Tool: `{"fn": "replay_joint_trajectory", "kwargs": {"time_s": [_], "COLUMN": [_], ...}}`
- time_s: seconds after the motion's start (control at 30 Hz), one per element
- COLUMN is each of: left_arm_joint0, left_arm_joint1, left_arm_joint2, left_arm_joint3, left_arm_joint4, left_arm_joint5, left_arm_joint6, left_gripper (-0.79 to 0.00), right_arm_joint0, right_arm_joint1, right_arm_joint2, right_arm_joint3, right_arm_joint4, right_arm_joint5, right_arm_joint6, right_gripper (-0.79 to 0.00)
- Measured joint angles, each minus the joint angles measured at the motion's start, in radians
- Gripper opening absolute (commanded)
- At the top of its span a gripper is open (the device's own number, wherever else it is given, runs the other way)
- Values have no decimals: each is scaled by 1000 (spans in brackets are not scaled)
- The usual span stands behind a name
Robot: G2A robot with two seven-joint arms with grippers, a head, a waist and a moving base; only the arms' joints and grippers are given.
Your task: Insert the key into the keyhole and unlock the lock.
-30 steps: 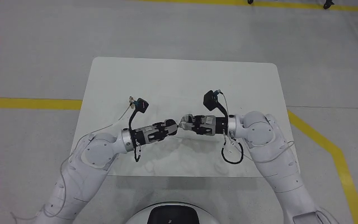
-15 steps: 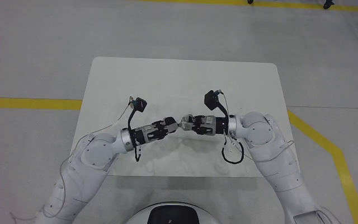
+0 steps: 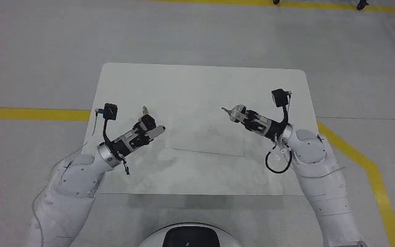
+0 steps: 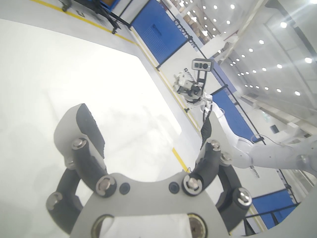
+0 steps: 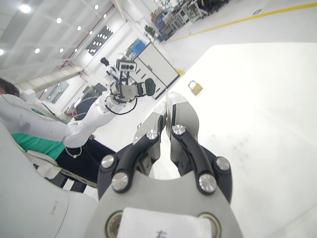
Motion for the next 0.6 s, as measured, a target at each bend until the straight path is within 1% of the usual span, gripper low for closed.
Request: {"fn": "replay_joint_trajectory", "kwargs": {"time_s": [0.07,0.17,0.2,0.27,0.3,0.37,0.4,0.47,0.6], "left_arm_joint0": [48,103,122,137,135,112,82,18,-93], "left_arm_joint1": [6,12,14,17,18,14,11,5,-9], "left_arm_joint2": [-50,-106,-128,-151,-148,-108,-74,-18,61], "left_arm_joint3": [-30,-66,-78,-91,-95,-82,-57,-6,95], "left_arm_joint4": [48,118,167,283,393,542,603,631,658], "left_arm_joint5": [19,53,82,149,208,278,310,349,404], "left_arm_joint6": [23,58,77,109,127,146,149,150,172], "left_gripper": [0,0,0,0,0,0,0,0,0], "right_arm_joint0": [-29,-52,-52,-51,-51,-51,-51,-51,-51], "right_arm_joint1": [5,10,10,10,10,10,10,10,10], "right_arm_joint2": [34,58,59,58,58,58,58,58,58], "right_arm_joint3": [-17,-33,-33,-33,-33,-33,-32,-33,-33], "right_arm_joint4": [14,21,21,21,21,21,21,21,21], "right_arm_joint5": [-2,-2,-2,-1,-1,-1,-1,-1,-1], "right_arm_joint6": [-20,-27,-26,-26,-26,-26,-26,-26,-26], "right_gripper": [-785,-785,-785,-785,-785,-785,-785,-785,-785]}}
